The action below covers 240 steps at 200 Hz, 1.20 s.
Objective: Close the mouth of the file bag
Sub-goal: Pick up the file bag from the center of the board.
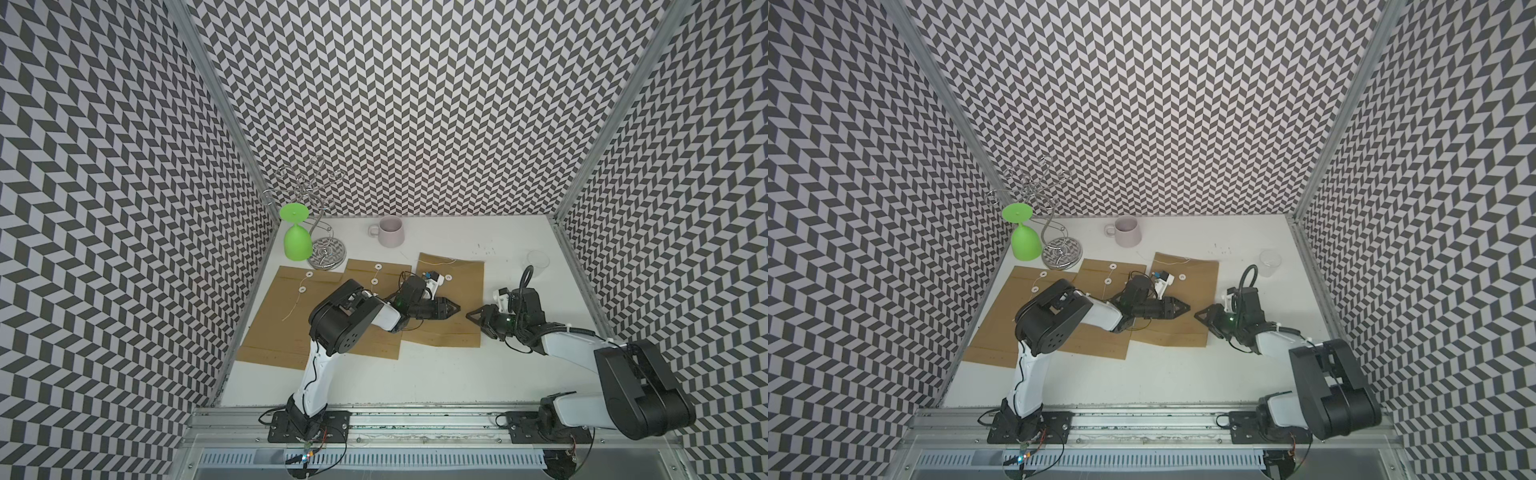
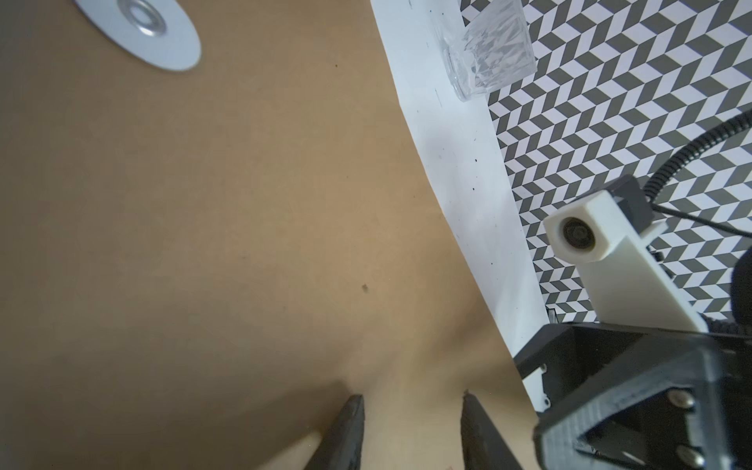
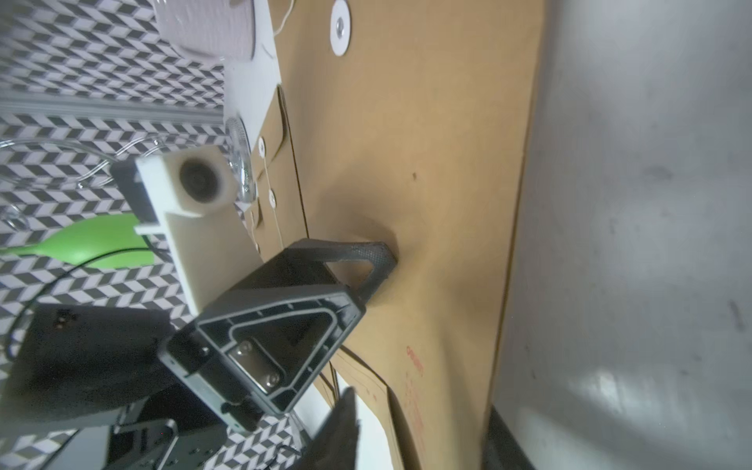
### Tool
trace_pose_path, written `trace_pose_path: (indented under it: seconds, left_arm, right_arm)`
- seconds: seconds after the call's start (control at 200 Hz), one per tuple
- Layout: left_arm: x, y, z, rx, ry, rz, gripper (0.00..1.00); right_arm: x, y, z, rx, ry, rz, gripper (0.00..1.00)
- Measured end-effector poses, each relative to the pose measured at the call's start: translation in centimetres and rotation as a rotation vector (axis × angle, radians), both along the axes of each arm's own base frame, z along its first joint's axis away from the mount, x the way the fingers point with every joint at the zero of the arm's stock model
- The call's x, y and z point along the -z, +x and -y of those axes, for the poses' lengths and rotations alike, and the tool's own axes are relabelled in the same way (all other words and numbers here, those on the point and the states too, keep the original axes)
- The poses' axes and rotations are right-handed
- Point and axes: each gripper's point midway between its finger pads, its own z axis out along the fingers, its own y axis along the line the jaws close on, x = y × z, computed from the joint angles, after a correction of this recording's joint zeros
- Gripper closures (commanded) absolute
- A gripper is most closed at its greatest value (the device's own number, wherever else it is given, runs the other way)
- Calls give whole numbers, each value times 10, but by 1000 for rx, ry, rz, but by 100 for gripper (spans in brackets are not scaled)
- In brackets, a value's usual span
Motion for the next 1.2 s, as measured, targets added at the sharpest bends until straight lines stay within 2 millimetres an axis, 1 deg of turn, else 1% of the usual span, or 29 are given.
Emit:
trace_pose_path:
  seconds: [0.1,0.15,0.21,0.265,0.31,0.341,0.376,0.411,0.416,0.436,0.456,0.481,0.496,0.511,0.516,0.541,0.546,0.591,0.616,0.621,0.646,0.651,0.726,0.786,0.856,0.901,0.976,1.092,1.202]
  left_arm:
    - [-1,-1,1,6,-7,-8,58]
    - [-2,-3,1,11,-11,-20,58]
    - [-4,-7,1,20,-6,-41,57]
    - [-10,-12,-1,28,11,-67,56]
    - [-20,-14,-4,35,23,-77,55]
    - [-34,-13,-5,36,26,-72,54]
    - [-54,-11,-6,39,23,-50,54]
    - [-81,-6,-6,41,9,-10,54]
    - [-89,-5,-6,40,3,4,54]
    - [-105,-2,-6,39,-10,26,54]
    - [-129,4,-9,33,-30,68,54]
    - [-153,9,-12,26,-52,109,54]
    - [-173,13,-16,15,-70,144,54]
    - [-186,16,-19,9,-82,167,54]
    - [-195,18,-22,2,-91,185,54]
    - [-218,23,-31,-17,-111,229,54]
    - [-227,25,-34,-26,-118,246,53]
    - [-272,34,-61,-84,-152,334,53]
    - [-292,38,-75,-114,-164,375,53]
    - [-299,39,-80,-126,-169,391,53]
    - [-316,42,-95,-160,-178,428,52]
    - [-322,43,-100,-172,-180,444,52]
    - [-367,50,-153,-301,-187,563,52]
    - [-392,48,-185,-384,-178,646,52]
    - [-409,41,-208,-438,-171,718,51]
    - [-415,38,-221,-463,-164,748,50]
    - [-418,37,-239,-500,-143,780,49]
    - [-420,42,-262,-560,-79,824,48]
    - [-430,39,-269,-578,-21,877,47]
  right_arm:
    - [6,3,0,-18,-23,12,93]
    - [10,4,2,-29,-42,18,99]
    - [11,4,3,-36,-57,18,100]
    - [7,7,5,-45,-79,40,100]
    - [-2,11,5,-52,-96,69,100]
    - [-11,16,6,-54,-108,97,100]
    - [-24,23,6,-56,-121,138,100]
    - [-41,32,6,-60,-131,189,100]
    - [-43,33,6,-60,-132,194,100]
    - [-54,38,5,-62,-136,224,100]
    - [-63,43,4,-66,-140,253,100]
    - [-78,49,3,-70,-144,295,100]
    - [-86,52,2,-75,-148,320,100]
    - [-94,55,0,-80,-151,343,100]
    - [-99,57,0,-83,-153,358,100]
    - [-112,61,-2,-88,-163,398,100]
    - [-114,62,-2,-89,-165,406,100]
    - [-138,67,-7,-104,-188,485,100]
    - [-150,67,-11,-117,-198,524,100]
    - [-154,67,-12,-122,-203,537,100]
    - [-164,66,-17,-134,-211,574,100]
    - [-168,66,-19,-141,-216,590,100]
    - [-203,57,-39,-201,-239,733,100]
    - [-230,44,-56,-250,-234,870,100]
    - [-254,31,-73,-301,-219,1013,100]
    - [-267,23,-82,-337,-205,1095,100]
    - [-282,15,-91,-388,-192,1210,100]
    - [-295,7,-92,-416,-202,1352,100]
    - [-294,3,-91,-424,-216,1467,100]
